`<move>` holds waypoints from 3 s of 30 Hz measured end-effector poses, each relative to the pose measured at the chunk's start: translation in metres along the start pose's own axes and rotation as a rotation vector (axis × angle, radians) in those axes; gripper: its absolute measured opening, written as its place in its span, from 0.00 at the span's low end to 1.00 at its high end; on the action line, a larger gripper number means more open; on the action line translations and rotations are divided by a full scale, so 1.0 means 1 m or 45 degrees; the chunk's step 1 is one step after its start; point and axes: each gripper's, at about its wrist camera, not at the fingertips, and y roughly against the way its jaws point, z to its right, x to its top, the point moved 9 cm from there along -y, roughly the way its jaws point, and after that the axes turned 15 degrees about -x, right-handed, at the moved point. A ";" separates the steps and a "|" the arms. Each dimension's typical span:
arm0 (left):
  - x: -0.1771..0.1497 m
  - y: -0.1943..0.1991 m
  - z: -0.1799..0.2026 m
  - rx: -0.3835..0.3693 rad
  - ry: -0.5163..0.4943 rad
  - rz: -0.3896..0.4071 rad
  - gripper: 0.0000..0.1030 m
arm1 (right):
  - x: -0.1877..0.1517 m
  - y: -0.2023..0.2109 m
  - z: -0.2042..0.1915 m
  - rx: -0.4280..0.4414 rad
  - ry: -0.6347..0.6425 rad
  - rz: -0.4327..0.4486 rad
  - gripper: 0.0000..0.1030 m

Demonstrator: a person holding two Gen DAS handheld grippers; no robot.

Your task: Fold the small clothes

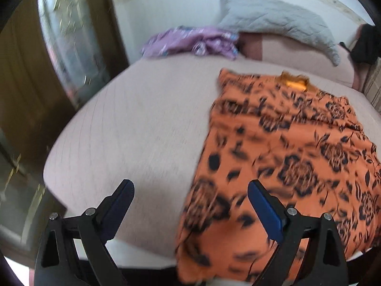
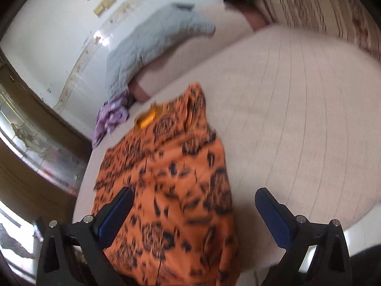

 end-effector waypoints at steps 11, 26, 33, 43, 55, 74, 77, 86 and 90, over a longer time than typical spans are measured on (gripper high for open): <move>-0.034 0.001 -0.025 -0.133 0.269 -0.127 0.75 | -0.068 -0.036 0.017 -0.206 0.070 -0.314 0.66; -0.076 -0.026 -0.011 -0.332 0.345 -0.374 0.59 | -0.107 -0.032 0.006 -0.387 0.328 -0.344 0.27; -0.064 -0.021 -0.004 -0.422 0.319 -0.366 0.06 | -0.105 -0.014 -0.009 -0.234 0.307 -0.376 0.09; 0.016 0.037 0.011 -0.584 0.178 -0.145 0.06 | -0.034 0.039 -0.036 0.175 0.090 -0.266 0.09; 0.171 0.016 0.011 -0.632 0.128 0.046 0.06 | 0.096 0.013 -0.080 0.363 -0.127 -0.064 0.09; 0.226 -0.214 -0.016 -0.375 0.260 -0.059 0.10 | 0.210 -0.217 -0.042 0.231 -0.684 -0.156 0.87; 0.230 -0.180 -0.032 -0.324 0.332 0.111 0.28 | 0.226 -0.195 -0.043 0.269 -0.631 -0.040 0.87; 0.190 -0.127 -0.003 -0.189 0.121 0.023 0.42 | 0.161 -0.171 -0.101 0.141 -0.129 -0.246 0.25; 0.156 -0.149 0.031 -0.285 -0.039 -0.181 0.18 | 0.107 -0.192 -0.125 0.063 0.070 -0.457 0.19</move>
